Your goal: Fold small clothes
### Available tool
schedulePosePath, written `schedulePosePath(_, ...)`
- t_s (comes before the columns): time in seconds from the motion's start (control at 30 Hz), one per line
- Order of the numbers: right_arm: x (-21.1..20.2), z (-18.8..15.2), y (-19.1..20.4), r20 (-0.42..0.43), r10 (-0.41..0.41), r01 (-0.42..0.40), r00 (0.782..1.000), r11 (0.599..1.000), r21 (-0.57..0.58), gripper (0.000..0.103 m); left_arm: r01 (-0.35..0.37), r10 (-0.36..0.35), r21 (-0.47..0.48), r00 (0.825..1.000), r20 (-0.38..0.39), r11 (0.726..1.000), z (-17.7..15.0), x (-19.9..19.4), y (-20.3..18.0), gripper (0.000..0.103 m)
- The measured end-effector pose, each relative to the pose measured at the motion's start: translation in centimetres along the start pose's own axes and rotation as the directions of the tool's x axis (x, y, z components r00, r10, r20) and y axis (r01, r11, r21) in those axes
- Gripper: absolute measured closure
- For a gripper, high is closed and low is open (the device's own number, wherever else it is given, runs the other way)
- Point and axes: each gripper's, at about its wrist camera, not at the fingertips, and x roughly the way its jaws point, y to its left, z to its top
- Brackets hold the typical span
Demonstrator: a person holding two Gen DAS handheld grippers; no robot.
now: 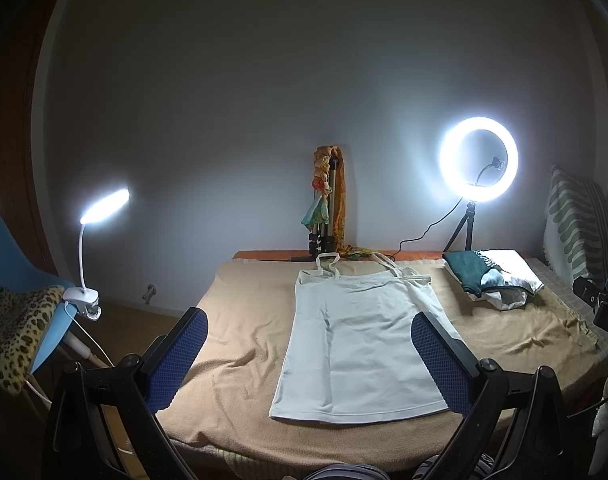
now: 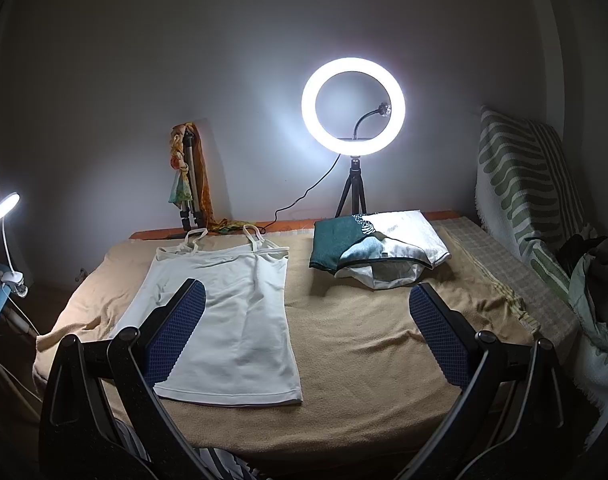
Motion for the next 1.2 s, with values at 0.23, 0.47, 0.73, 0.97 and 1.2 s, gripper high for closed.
schedulePosePath(0.23, 0.1, -0.1, 0.2, -0.001, 0.005, -0.005, 1.0, 1.0, -0.002, 0.0, -0.003, 0.003, 0.004, 1.0, 0.001, 1.0, 0.0, 0.0, 0.1, 0.001)
schedulePosePath(0.47, 0.3, 0.0, 0.7, -0.004, 0.01, -0.01, 1.0, 1.0, -0.01, 0.0, -0.009, 0.009, 0.002, 1.0, -0.005, 1.0, -0.1, 0.5, 0.0, 0.0)
schedulePosePath(0.73, 0.9, 0.2, 1.3, 0.002, 0.025, -0.025, 1.0, 1.0, -0.014, 0.0, -0.014, 0.014, 0.0, 1.0, -0.016, 1.0, -0.4, 1.4, -0.2, 0.0)
schedulePosePath(0.97, 2.1, 0.3, 1.4, -0.014, 0.075, -0.075, 0.997, 0.997, 0.013, 0.0, -0.021, 0.021, -0.002, 0.999, -0.035, 1.0, -0.6, 2.6, -0.2, 0.001)
schedulePosePath(1.2, 4.9, 0.7, 2.8, -0.056, 0.132, -0.132, 0.99, 0.991, 0.011, 0.0, -0.038, 0.038, -0.004, 0.997, -0.061, 0.999, -1.0, 4.1, 0.4, 0.001)
